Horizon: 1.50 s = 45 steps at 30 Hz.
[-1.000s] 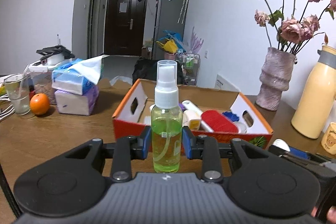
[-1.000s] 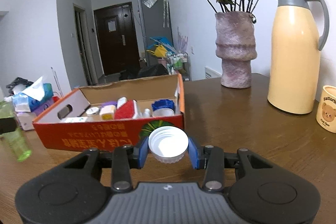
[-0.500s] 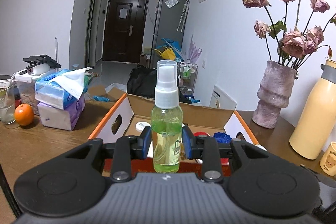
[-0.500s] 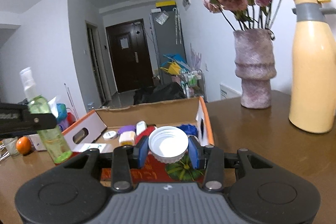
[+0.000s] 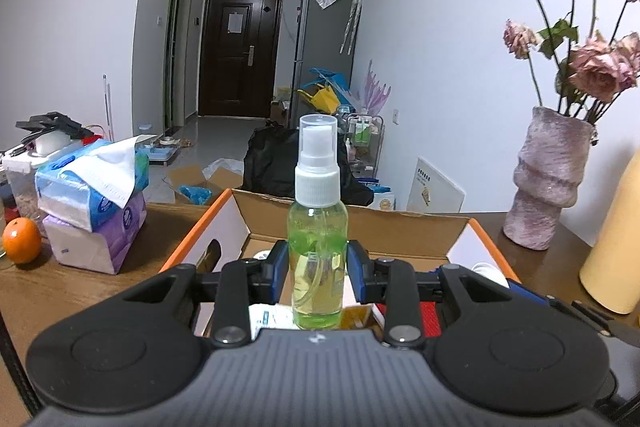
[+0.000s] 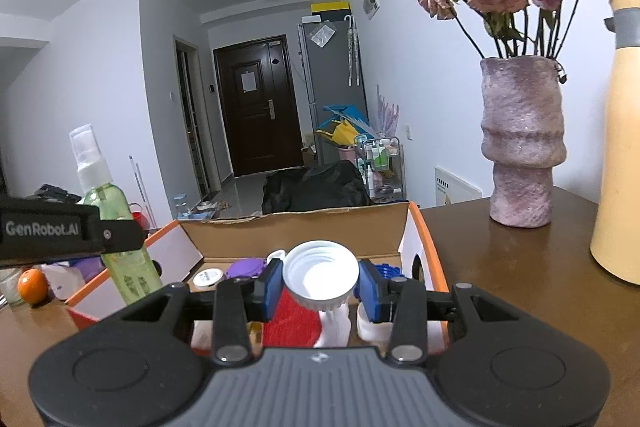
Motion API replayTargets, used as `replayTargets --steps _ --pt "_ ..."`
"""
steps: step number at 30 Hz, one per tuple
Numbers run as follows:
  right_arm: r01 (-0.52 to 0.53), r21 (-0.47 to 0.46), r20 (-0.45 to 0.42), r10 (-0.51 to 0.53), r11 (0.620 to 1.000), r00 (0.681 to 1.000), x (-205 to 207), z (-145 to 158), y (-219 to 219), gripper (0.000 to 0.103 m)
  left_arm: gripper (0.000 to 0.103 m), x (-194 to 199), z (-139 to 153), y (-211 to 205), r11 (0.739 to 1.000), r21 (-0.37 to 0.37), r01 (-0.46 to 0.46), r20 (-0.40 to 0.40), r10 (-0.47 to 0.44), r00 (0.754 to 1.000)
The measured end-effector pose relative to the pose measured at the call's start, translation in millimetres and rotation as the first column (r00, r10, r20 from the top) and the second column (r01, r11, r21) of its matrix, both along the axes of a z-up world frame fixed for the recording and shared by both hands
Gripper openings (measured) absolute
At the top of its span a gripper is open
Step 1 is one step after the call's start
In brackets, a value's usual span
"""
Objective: Organize rigid objects
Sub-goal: 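Open both grippers to drop the spray bottle and white cap into the box, then withdraw both open grippers back from the box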
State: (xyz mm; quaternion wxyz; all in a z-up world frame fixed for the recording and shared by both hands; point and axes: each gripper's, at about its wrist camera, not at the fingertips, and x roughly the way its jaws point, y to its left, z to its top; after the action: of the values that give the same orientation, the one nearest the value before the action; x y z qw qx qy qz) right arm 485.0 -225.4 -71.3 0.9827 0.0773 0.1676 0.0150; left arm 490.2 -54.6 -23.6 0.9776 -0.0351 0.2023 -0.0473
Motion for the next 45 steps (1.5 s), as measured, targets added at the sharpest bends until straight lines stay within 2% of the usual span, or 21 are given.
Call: replayTargets --steps 14,27,29,30,31,32,34,36,38,45 --pt "0.0 -0.031 -0.025 -0.001 1.0 1.0 47.9 -4.9 4.4 0.039 0.032 53.1 -10.4 -0.8 0.998 0.052 -0.028 0.0 0.028 1.0" --pt "-0.003 -0.06 -0.061 0.0 0.998 0.998 65.2 -7.1 7.5 0.039 0.034 73.0 -19.9 1.9 0.996 0.081 -0.034 -0.022 0.036 0.999" --pt "-0.003 -0.062 -0.071 -0.002 0.998 0.997 65.1 -7.2 7.3 0.04 0.049 71.9 -18.9 4.5 0.996 0.082 -0.046 -0.012 0.047 0.999" --pt "0.002 -0.065 -0.071 -0.006 0.998 0.997 64.5 -7.1 7.0 0.042 0.065 70.7 -18.1 5.2 0.995 0.083 -0.055 -0.004 0.055 0.998" --pt "0.003 -0.069 -0.073 -0.008 0.998 0.997 64.2 -6.8 7.2 0.052 0.08 69.5 -17.4 5.9 0.994 0.086 -0.067 0.005 0.067 0.998" --pt "0.007 -0.072 -0.073 -0.012 0.997 0.997 63.5 -6.5 7.1 0.058 0.085 68.0 -16.7 6.7 0.992 0.091 -0.083 0.014 0.082 0.997" --pt "0.019 -0.072 -0.066 -0.023 0.997 0.998 62.3 -5.8 6.0 0.082 0.096 66.1 -15.5 7.9 0.992 0.089 -0.091 0.024 0.089 0.996" --pt "0.022 -0.074 -0.06 -0.027 0.997 0.998 61.1 -5.0 5.0 0.092 0.103 63.7 -14.5 9.4 0.991 0.085 -0.102 0.034 0.1 0.994" --pt "0.028 -0.074 -0.057 -0.032 0.997 0.998 60.1 -4.4 4.4 0.102 0.103 61.4 -12.9 9.8 0.99 0.087 -0.112 0.049 0.108 0.993" --pt "0.03 -0.079 -0.053 -0.035 0.996 0.998 58.7 -4.5 4.6 0.103 0.103 60.2 -11.4 10.9 0.99 0.093 -0.109 0.05 0.104 0.993"
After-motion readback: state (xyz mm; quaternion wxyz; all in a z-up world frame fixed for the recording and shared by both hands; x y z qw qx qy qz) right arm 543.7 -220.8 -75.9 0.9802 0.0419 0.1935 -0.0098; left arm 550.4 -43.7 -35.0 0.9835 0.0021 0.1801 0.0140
